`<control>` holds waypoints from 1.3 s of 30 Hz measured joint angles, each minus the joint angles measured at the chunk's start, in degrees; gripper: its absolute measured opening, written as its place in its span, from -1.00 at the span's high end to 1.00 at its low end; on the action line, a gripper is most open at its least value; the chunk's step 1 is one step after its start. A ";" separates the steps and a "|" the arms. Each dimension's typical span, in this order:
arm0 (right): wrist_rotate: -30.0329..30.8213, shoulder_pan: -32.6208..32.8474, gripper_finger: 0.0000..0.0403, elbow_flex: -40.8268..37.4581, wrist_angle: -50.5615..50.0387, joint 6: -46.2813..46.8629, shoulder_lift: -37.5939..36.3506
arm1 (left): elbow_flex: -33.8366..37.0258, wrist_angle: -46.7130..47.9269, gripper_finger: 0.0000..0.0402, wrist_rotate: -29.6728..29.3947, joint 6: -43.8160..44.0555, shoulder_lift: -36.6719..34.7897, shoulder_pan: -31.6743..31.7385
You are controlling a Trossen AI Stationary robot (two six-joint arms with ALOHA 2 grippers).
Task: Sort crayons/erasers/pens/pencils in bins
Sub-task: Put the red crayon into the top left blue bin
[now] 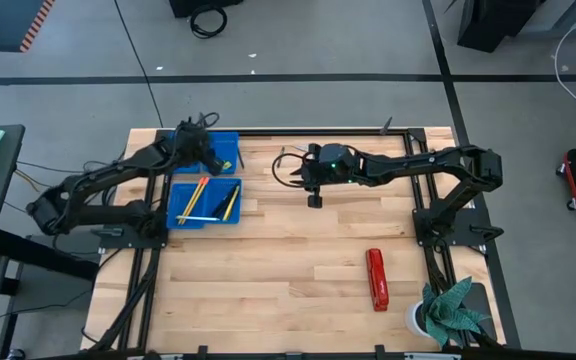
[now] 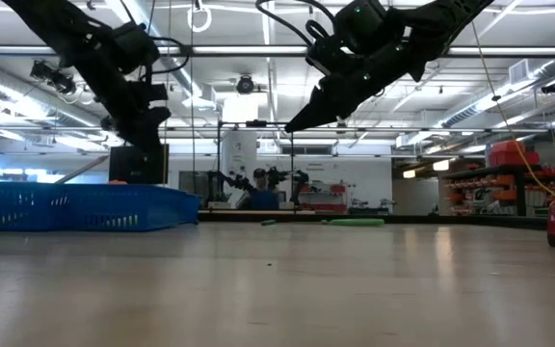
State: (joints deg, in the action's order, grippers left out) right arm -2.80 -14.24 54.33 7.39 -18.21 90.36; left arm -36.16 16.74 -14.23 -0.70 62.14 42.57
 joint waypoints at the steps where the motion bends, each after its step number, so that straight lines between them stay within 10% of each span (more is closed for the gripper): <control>1: -0.05 0.02 0.48 0.00 -0.03 0.01 0.00 | 0.00 0.15 0.44 0.47 0.01 0.88 0.02; 24: -0.26 0.11 0.48 -0.02 -1.04 0.01 0.01 | 0.00 3.63 0.76 -5.03 3.02 8.79 10.07; 39: -0.29 0.11 0.48 -0.07 -1.10 0.01 0.01 | 0.00 4.00 0.86 2.03 0.87 9.52 9.70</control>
State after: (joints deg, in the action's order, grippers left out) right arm -3.09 -14.13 54.26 6.28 -18.20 90.37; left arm -36.16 20.74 -12.20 0.17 71.67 52.27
